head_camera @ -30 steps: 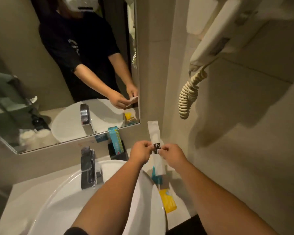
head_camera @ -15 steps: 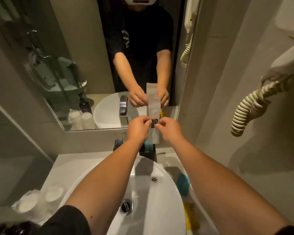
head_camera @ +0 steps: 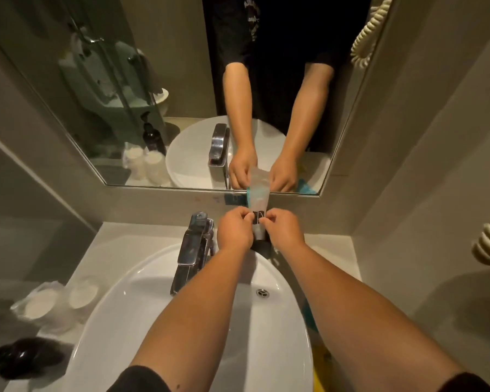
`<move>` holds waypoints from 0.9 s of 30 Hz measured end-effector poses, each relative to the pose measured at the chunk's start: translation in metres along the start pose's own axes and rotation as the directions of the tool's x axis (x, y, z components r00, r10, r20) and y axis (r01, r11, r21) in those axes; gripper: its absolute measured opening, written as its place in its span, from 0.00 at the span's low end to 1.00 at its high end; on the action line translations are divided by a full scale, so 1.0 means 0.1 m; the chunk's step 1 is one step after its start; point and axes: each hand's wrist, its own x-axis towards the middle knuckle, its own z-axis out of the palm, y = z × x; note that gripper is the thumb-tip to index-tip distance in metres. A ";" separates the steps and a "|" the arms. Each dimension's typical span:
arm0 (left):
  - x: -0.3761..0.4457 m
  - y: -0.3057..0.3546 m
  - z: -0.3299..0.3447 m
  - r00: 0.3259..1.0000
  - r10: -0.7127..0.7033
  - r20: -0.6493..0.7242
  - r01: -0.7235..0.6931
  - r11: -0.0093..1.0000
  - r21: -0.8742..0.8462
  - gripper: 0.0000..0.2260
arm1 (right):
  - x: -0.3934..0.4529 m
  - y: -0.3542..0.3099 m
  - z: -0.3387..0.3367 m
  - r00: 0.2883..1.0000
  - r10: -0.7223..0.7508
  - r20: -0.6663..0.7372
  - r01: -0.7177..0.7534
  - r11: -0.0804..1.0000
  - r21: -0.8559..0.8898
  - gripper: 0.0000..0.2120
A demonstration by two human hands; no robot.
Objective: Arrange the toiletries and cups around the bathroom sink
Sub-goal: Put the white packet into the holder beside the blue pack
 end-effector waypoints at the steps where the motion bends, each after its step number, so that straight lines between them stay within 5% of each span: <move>1: 0.01 -0.02 0.02 1.000 -0.004 0.004 0.004 1.000 0.011 0.07 | 0.01 0.02 0.02 1.000 0.010 0.008 -0.010 1.000 -0.012 0.08; 13: 0.04 -0.22 0.20 0.996 -0.067 0.054 0.051 0.968 0.244 0.11 | 0.06 0.13 0.14 0.989 0.120 0.082 -0.107 0.983 -0.153 0.12; 27: -0.02 -0.21 0.13 1.000 -0.026 -0.008 0.027 0.977 0.211 0.11 | 0.04 0.12 -0.01 0.997 0.067 0.048 -0.059 0.988 -0.140 0.10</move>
